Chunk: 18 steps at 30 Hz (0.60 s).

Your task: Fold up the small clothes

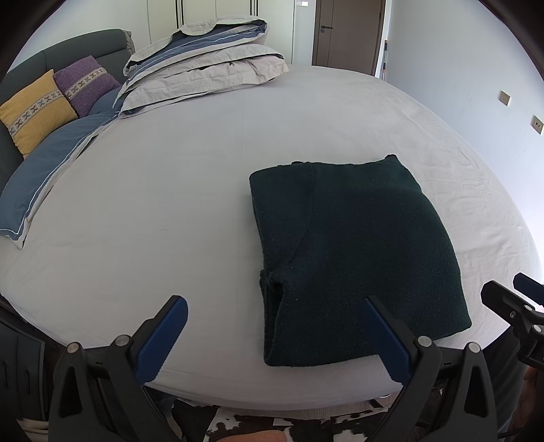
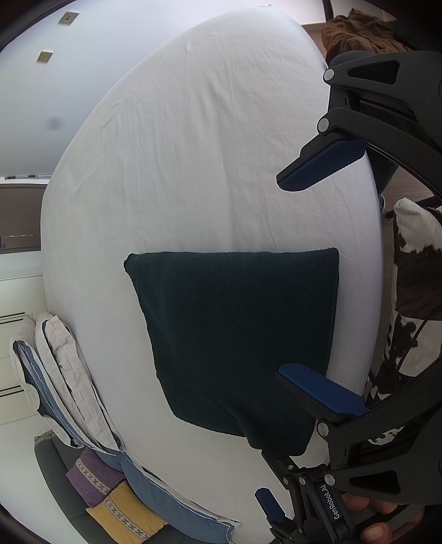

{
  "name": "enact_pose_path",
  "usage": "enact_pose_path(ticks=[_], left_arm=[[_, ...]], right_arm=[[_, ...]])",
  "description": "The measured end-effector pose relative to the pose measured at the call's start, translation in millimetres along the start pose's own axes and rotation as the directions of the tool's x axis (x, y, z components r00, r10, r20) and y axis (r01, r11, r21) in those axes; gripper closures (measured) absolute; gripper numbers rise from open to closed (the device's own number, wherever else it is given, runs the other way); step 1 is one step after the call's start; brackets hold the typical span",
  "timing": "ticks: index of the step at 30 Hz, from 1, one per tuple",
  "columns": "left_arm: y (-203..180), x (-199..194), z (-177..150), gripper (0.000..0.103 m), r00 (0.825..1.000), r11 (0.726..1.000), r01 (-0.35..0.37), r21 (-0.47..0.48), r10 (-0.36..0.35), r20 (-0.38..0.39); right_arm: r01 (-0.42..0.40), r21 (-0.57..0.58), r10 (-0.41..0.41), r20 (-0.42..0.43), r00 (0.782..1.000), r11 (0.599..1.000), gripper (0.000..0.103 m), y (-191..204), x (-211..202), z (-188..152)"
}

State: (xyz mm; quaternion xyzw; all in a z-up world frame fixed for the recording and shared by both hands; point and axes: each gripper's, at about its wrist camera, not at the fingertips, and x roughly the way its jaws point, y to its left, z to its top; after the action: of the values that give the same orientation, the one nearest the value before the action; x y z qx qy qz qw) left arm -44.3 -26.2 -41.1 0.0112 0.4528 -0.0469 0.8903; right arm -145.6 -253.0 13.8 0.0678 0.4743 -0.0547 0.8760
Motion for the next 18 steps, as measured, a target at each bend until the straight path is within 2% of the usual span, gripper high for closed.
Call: enact_pose_path(ticks=[18], left_arm=[[0.2,1.5,-2.0,0.000,1.000,1.000,0.007,-0.005,-0.007,-0.007]], right_arm=[[0.000,0.000,0.000,-0.002,1.000,1.000,0.000,0.8,-0.2,-1.6]])
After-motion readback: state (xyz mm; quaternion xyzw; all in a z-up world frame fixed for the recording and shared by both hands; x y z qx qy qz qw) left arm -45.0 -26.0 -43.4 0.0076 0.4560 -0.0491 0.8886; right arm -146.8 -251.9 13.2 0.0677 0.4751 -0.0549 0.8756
